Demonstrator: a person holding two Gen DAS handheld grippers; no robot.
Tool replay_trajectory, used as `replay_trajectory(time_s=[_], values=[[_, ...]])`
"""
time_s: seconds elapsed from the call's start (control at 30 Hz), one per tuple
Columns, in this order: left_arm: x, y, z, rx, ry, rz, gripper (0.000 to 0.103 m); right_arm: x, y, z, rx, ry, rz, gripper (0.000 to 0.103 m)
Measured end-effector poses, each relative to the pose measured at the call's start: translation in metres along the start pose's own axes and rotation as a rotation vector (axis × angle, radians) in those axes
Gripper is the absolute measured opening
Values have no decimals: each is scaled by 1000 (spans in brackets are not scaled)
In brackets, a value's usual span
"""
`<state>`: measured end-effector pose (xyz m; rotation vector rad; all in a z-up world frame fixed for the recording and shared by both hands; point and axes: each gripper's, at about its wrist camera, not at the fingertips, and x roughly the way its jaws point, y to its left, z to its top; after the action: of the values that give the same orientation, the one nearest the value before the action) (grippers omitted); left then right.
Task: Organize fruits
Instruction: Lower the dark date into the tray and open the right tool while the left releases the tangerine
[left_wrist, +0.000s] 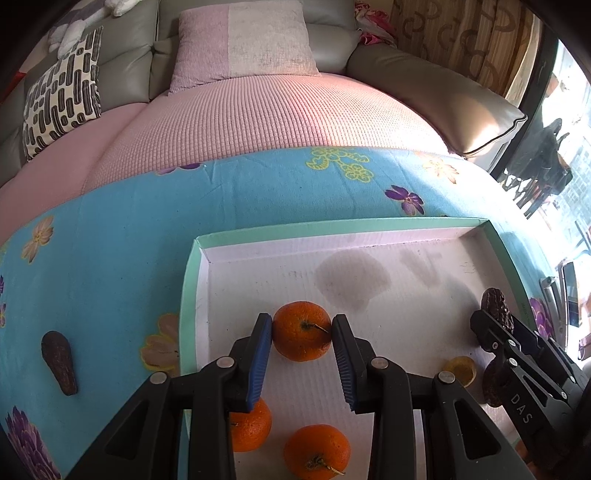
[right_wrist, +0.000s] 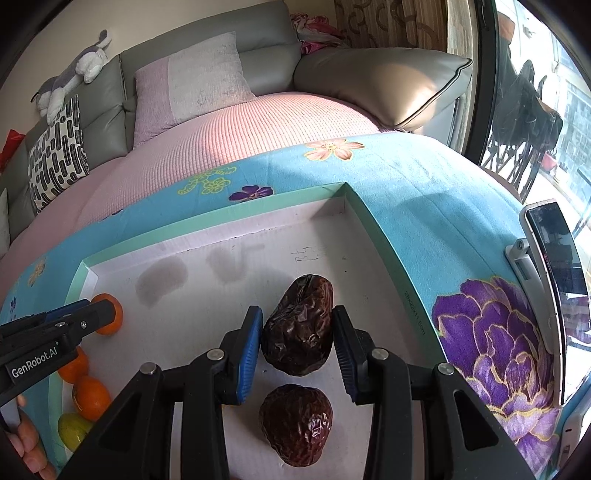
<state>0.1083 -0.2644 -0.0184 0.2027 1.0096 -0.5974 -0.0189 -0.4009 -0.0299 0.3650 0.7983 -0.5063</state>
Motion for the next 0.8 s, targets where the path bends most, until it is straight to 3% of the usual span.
replay_trajectory(time_s=[0.8], values=[[-1, -2, 0, 11, 14, 14, 36, -2, 3, 0, -19, 8, -6, 40]])
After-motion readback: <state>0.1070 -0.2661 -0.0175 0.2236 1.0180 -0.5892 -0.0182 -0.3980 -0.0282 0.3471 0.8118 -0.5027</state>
